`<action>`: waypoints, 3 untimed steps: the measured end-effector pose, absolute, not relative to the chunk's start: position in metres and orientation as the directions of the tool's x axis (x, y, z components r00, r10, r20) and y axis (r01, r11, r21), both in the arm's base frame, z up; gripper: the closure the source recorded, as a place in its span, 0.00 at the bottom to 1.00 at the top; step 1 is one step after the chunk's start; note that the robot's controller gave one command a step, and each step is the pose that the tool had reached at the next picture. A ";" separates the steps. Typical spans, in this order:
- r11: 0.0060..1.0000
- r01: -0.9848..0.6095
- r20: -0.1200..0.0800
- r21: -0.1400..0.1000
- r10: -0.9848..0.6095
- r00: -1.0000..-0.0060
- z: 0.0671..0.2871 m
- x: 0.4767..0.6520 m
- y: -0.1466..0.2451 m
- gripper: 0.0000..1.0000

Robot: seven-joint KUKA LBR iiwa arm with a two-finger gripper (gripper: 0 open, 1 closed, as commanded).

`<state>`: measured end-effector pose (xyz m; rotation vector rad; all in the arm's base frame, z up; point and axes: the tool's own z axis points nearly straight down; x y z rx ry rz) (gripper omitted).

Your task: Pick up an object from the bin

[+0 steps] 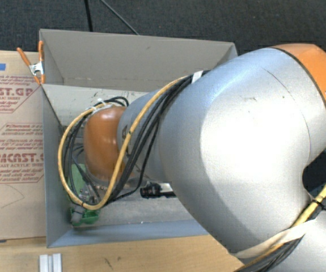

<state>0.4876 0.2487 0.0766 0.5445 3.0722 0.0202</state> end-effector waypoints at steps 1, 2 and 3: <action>0.939 0.343 -0.028 0.025 0.343 -0.939 0.080 0.491 0.250 0.00; 0.939 0.344 -0.035 0.029 0.345 -0.938 0.084 0.494 0.250 1.00; 0.939 0.343 -0.005 0.006 0.343 -0.939 0.170 0.496 0.251 1.00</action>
Offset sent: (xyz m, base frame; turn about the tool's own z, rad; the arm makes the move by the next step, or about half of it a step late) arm 0.0000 0.0000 0.0000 0.0000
